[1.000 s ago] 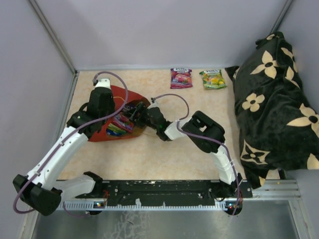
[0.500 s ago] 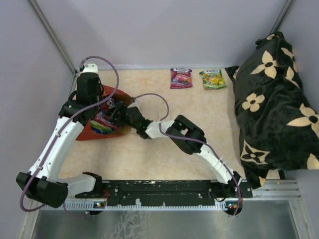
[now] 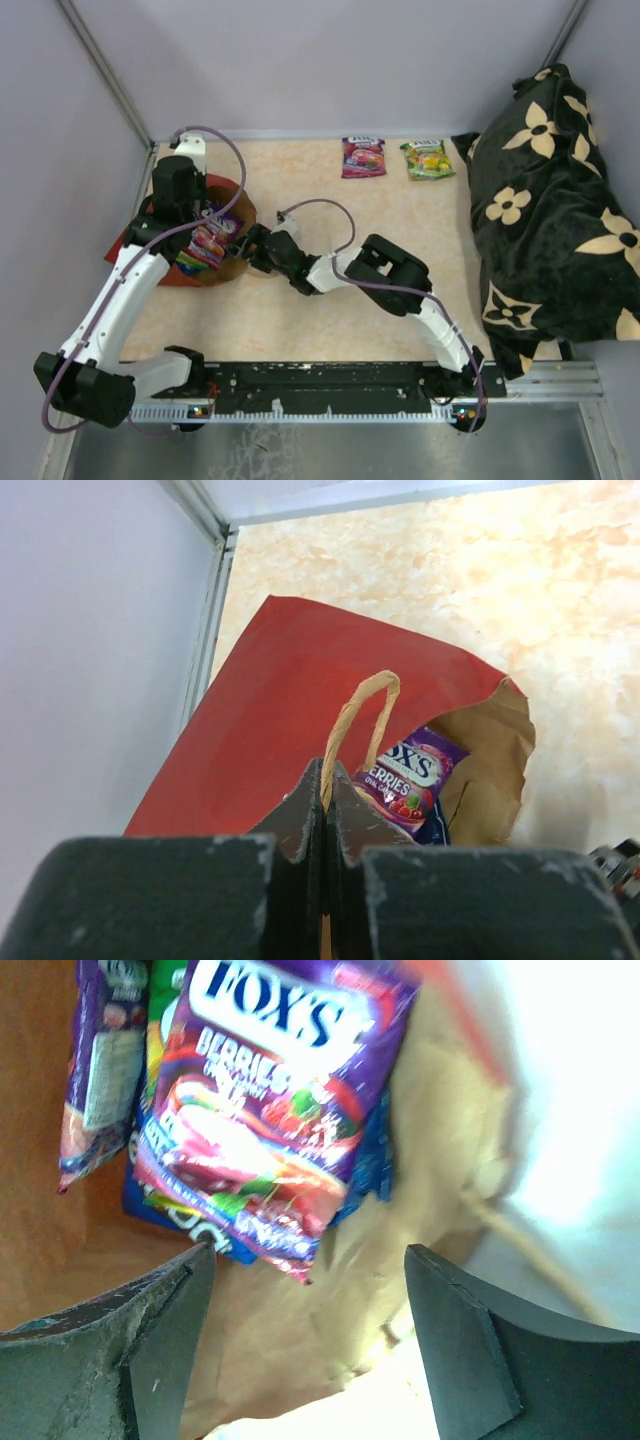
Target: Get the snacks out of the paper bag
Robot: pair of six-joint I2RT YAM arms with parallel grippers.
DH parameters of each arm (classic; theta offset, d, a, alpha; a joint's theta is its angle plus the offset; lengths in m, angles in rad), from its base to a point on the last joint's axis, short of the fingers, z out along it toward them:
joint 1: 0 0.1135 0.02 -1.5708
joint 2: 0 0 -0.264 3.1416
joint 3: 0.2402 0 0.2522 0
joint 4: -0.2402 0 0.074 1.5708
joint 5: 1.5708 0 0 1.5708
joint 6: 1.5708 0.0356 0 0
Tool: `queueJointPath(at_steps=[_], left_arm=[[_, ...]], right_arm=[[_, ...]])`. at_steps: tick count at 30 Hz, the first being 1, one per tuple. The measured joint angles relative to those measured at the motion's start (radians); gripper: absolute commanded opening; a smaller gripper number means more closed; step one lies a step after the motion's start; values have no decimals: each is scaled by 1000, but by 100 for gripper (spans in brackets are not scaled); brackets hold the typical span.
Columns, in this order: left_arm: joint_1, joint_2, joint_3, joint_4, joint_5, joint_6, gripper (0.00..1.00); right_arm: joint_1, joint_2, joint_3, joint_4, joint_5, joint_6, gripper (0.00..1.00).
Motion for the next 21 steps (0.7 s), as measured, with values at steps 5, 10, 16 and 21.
queueJointPath(at_steps=[5,10,16,21], left_arm=[[0,-43,-27,37,56,2,0],[2,-55,-40,58,99,-10,0],[2,-56,-56,69,135,-21,0],[7,-56,-56,70,151,-33,0]], right_arm=[[-72,-28,-46,10,-32,-28,71],[-101,19,53,-3,-68,-34,64],[-89,106,184,-47,-90,-27,64],[-88,127,224,-142,-68,-24,64]])
